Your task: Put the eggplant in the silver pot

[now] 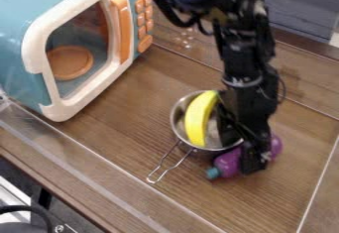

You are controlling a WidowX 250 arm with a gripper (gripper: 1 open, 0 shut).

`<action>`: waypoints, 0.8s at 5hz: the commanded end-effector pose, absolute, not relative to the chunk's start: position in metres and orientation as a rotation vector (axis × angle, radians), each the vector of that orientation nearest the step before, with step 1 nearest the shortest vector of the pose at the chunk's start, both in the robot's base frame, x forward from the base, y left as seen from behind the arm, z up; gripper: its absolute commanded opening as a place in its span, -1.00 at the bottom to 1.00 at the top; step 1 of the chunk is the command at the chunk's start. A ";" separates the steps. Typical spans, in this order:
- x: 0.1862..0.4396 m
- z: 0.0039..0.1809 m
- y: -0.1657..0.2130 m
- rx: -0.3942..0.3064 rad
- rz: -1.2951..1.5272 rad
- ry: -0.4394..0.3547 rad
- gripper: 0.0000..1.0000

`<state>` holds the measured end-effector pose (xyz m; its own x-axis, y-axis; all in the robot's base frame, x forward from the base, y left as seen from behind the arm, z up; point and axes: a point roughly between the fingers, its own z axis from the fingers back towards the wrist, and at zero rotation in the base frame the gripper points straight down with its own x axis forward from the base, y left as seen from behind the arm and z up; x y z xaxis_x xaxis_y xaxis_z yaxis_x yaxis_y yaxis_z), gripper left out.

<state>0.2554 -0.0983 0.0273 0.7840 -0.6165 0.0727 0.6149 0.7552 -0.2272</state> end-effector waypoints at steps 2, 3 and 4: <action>0.244 0.027 -0.110 -0.267 -0.657 0.041 -1.00; 0.232 0.028 -0.107 -0.281 -0.658 0.091 -1.00; 0.232 0.029 -0.105 -0.294 -0.701 0.150 -1.00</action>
<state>0.2303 -0.1041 0.0255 0.7586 -0.6498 -0.0484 0.6047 0.7298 -0.3191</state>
